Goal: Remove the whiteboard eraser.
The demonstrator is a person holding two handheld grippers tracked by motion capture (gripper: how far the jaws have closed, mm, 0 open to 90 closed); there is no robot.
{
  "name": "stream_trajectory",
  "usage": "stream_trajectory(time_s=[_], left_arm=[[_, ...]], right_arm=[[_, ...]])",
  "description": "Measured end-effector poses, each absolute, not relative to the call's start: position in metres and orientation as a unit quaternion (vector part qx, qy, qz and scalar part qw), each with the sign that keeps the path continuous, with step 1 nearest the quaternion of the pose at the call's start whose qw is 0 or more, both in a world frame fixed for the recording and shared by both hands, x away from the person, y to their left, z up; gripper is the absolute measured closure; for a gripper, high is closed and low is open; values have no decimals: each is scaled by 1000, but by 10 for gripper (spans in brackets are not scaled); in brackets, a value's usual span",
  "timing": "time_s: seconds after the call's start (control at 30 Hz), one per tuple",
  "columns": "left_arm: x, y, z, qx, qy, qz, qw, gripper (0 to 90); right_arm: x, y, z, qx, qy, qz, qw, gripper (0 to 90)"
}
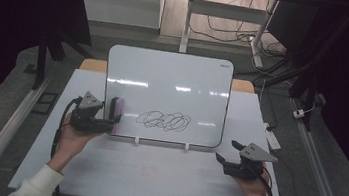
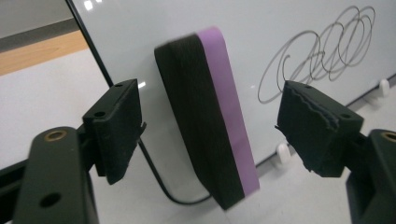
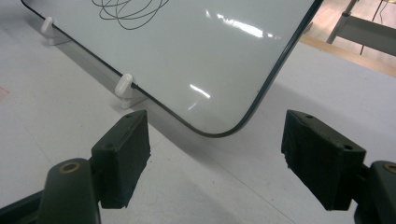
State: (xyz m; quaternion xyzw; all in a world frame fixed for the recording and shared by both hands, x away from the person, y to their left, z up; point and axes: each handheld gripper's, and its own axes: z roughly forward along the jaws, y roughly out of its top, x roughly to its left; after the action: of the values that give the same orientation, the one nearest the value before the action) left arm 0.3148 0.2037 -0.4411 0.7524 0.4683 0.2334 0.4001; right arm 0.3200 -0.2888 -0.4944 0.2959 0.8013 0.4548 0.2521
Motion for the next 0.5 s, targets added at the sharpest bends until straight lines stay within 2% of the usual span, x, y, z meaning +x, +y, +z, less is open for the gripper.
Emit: stream_trajectory(time_s=[0.3,0.5], left_arm=[[333,196,-441,748,480,228,399,301],[337,192,-442,744,494,238,382,399]], right_arm=[[320,-288,-495,295,802,454,254,231],[319,-288,-494,294,802,453,257,232]])
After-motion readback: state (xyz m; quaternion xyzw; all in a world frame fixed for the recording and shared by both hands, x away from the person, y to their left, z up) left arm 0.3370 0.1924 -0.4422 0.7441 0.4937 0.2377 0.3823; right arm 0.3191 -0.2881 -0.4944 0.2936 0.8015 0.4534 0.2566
